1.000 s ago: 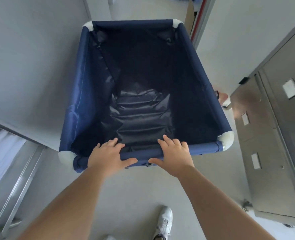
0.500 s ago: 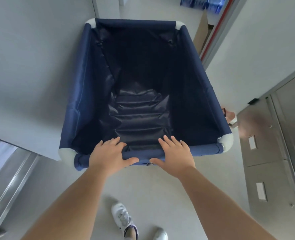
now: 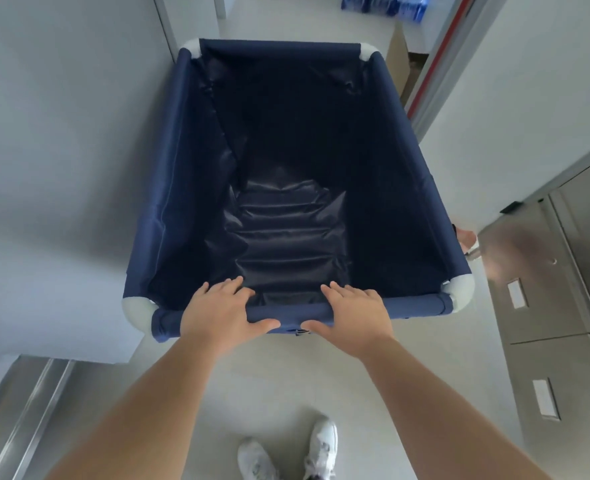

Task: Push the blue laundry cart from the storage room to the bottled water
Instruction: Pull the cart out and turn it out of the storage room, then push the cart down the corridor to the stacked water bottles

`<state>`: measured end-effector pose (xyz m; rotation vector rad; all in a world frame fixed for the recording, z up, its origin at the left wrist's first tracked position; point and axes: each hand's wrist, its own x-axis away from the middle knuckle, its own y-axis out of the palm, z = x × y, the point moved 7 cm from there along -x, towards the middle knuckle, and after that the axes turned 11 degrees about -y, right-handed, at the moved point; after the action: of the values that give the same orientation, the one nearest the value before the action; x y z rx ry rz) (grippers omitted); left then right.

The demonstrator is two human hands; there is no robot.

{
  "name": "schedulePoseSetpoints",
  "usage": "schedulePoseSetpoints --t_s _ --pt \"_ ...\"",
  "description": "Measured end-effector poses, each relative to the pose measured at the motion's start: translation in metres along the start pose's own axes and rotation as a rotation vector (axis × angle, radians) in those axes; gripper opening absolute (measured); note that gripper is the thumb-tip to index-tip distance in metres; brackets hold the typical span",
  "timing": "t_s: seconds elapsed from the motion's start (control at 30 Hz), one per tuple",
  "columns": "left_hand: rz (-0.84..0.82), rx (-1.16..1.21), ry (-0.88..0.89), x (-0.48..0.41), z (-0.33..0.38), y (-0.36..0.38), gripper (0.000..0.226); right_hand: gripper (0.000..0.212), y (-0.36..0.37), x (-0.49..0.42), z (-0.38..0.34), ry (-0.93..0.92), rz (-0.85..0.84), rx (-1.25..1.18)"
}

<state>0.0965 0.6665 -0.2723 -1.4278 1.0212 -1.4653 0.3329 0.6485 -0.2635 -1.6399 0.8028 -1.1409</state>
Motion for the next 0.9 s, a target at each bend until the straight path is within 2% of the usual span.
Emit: schedulePoseSetpoints --t_s 0.33,0.53,0.77,0.9 --pt "0.03 -0.004 0.018 -0.089 -0.007 -0.037 0.092 0.104 -0.023 -0.079 0.022 0.033 0.039 -0.006" --pt "-0.025 0.047 -0.018 -0.144 -0.006 -0.055 0.09 0.105 -0.046 -0.128 0.041 0.033 0.042 0.026" --pt "0.03 0.074 0.005 -0.212 0.002 -0.081 0.082 0.103 -0.072 -0.195 0.074 0.012 0.036 0.002" --pt "0.053 0.086 0.017 -0.259 0.004 -0.094 0.086 0.102 -0.088 -0.238 0.093 0.017 0.028 -0.007"
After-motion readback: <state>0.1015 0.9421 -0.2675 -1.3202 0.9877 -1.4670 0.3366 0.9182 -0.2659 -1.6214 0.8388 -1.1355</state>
